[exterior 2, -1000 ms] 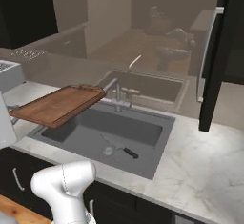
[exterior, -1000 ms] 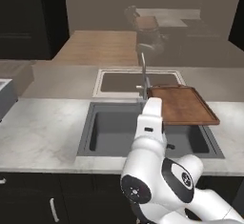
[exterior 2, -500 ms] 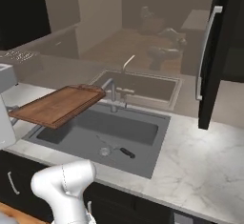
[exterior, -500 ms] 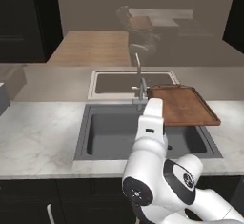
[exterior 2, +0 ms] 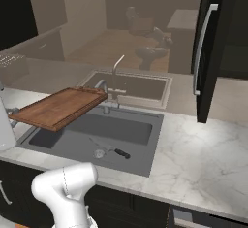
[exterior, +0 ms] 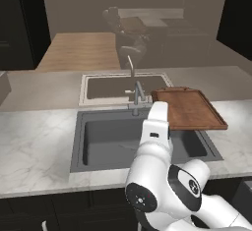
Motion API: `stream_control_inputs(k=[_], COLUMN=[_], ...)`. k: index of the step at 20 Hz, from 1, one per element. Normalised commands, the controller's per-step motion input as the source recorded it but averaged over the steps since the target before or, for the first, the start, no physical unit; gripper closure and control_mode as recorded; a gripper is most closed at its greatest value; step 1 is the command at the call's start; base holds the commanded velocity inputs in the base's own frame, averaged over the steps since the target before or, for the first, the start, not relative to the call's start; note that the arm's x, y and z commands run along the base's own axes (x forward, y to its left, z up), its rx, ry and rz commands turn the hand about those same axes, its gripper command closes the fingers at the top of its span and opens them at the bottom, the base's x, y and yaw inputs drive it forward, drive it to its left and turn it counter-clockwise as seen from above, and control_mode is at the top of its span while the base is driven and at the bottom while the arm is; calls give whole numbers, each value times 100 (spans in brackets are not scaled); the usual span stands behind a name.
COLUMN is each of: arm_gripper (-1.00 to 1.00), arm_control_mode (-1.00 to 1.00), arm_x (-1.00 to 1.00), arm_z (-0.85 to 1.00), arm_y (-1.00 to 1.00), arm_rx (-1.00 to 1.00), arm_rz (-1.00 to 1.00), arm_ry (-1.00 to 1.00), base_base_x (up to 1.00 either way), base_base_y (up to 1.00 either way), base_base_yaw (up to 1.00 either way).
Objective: Move the cutting board and knife to the sink. Then move spray from the cabinet to the counter.
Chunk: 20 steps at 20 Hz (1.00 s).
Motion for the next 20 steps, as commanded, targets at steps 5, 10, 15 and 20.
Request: stream_control_inputs(k=[5, 10, 15, 20], arm_gripper=[100, 100, 100, 100], arm_control_mode=[100, -100, -100, -100], arm_x=[0, 0, 4, 2], arm_z=[0, -24, -6, -9], arm_y=[0, 4, 7, 0], arm_rx=[0, -1, -1, 3], arm_rz=[0, -8, -8, 0], arm_ry=[0, 1, 0, 0], base_base_x=[23, 0, 0, 0], base_base_y=[0, 0, 0, 0], base_base_yaw=[-11, 0, 0, 0])
